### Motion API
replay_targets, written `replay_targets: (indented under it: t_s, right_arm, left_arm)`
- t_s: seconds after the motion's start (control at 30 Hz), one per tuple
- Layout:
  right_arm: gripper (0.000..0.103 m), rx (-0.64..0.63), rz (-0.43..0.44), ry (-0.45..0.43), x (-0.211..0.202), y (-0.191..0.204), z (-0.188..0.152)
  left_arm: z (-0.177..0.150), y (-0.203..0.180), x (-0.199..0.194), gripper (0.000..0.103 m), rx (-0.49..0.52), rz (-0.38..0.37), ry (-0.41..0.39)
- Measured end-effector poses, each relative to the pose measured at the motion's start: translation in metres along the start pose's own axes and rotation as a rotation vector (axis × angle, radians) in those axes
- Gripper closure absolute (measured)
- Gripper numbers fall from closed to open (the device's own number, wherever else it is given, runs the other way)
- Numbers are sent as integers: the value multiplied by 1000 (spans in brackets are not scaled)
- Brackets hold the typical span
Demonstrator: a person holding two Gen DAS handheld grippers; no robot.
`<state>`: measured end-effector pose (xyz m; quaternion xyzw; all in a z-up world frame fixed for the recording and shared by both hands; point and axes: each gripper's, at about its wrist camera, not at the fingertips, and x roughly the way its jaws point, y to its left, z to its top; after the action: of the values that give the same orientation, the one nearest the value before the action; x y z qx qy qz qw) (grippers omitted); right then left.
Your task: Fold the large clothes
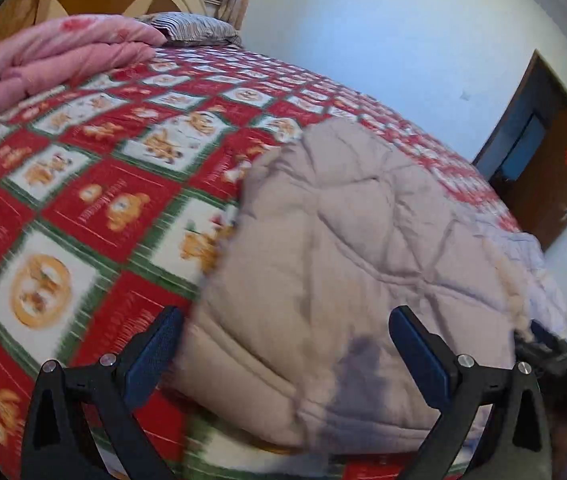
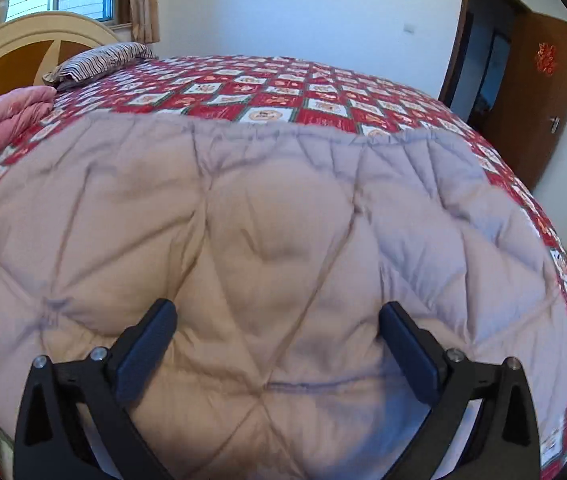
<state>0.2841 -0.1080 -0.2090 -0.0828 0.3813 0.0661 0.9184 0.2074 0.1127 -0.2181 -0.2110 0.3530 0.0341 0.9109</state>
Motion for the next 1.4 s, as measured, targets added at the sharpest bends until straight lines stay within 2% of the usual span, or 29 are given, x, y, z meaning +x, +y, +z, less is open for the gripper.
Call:
replay_targets:
  t_s: [0.1,0.23,0.3,0.37,0.4,0.47,0.57,0.63,0.7,0.73,0.83,0.9,0.97,1.0,1.03,1.07,1.1,1.17,1.23,1.3,1.4]
  right_arm:
    - [0,-23,-38,-14,6,8,-7]
    - [0,-47,-55,23,11,13,-3]
    - [3,-39,-44,49,-2,11,2]
    - [2,-5,-22,-20,-32,12,1]
    - [0,-28,-27,-39,-40,16,-3]
    - [0,-122,-76,23,-28,32,-17]
    - [0,-109,-75,28,-10,33,-29]
    - [0,-90,-69,32,-9,31,-29]
    - [0,-95,-77,24,-8,33,-30]
    - [0,-94,-79,21,-8,33,-30]
    - [0,-82,-73,10,-12,34,-34]
    - [0,-76,-65,10,-15,33,-37]
    - [0,-75,-62,10,-16,33,-39]
    - [0,-74,-62,9,-17,33,-40]
    - [0,-74,-63,8,-17,33,-41]
    - [0,-75,-64,6,-17,34,-41]
    - [0,-76,-66,3,-17,34,-41]
    - [0,-77,-65,0,-17,34,-41]
    - [0,-74,-63,-3,-17,34,-41]
    - [0,-73,-62,-5,-17,33,-41]
    - [0,-73,-62,-10,-18,34,-42]
  left_arm:
    - [0,-9,0,1,6,-21,-12]
    - [5,-7,4,1,-40,-51,0]
    - [3,-2,2,1,-56,-64,-1]
    - [-1,-1,2,1,-63,-74,3]
    - [-2,-1,4,1,-67,-78,7]
    - [-3,-2,3,4,-76,-96,9]
    - [-1,-4,-5,23,-87,-138,-12]
    - [1,-8,-10,52,-67,-159,-30]
    - [2,-12,-13,68,-67,-212,-38]
    - [2,-13,-14,81,-71,-239,-39]
    - [1,-19,-18,84,-54,-280,-45]
    - [0,-21,-21,84,-41,-284,-56]
    - [0,-14,-21,83,-69,-253,-67]
    - [0,-7,-21,77,-103,-238,-78]
    - [1,0,-19,59,-140,-216,-75]
    - [0,5,-19,47,-156,-199,-70]
    - [0,10,-19,29,-171,-179,-71]
    - [-2,18,-20,25,-197,-152,-87]
    - [-3,21,-14,24,-208,-110,-60]
    - [-6,23,-4,23,-229,-161,-25]
    - [-10,15,9,24,-174,-167,-7]
